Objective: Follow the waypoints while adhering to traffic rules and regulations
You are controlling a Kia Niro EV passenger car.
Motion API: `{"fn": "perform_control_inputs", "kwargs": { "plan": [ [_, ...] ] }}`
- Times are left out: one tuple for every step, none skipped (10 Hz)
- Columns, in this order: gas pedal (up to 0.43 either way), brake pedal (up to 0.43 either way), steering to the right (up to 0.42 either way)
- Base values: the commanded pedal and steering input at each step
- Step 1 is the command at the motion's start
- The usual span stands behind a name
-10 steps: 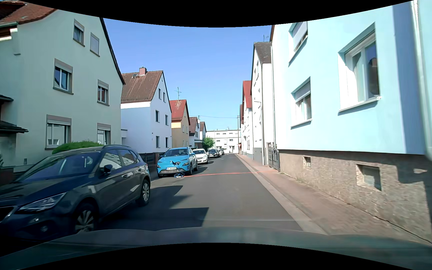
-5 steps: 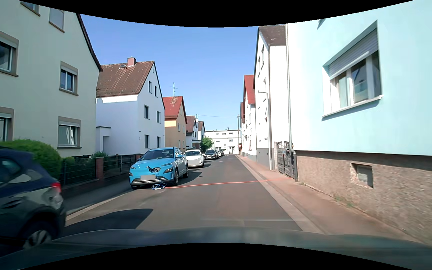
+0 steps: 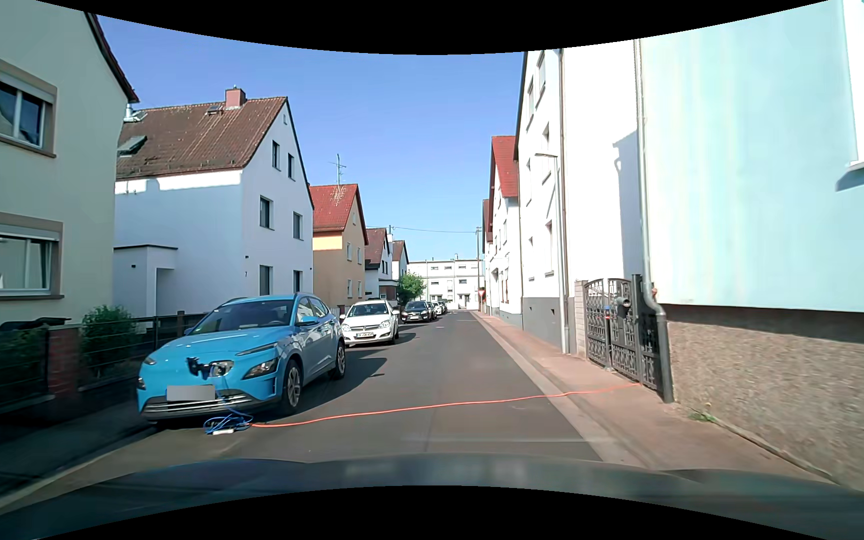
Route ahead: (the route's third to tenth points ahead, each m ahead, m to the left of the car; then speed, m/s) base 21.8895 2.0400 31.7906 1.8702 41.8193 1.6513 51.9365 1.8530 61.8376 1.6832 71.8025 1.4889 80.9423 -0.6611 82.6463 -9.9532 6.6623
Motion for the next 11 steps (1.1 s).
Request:
{"fn": "perform_control_inputs", "kwargs": {
  "plan": [
    [0.039, 0.0, -0.005],
    [0.039, 0.0, -0.005],
    [0.039, 0.0, -0.005],
    [0.039, 0.0, -0.005],
    [0.039, 0.0, -0.005],
    [0.039, 0.0, -0.005],
    [0.039, 0.0, -0.005],
    [0.039, 0.0, -0.005],
    [0.039, 0.0, -0.006],
    [0.039, 0.0, -0.005],
    [0.039, 0.0, -0.005]
  ]
}}
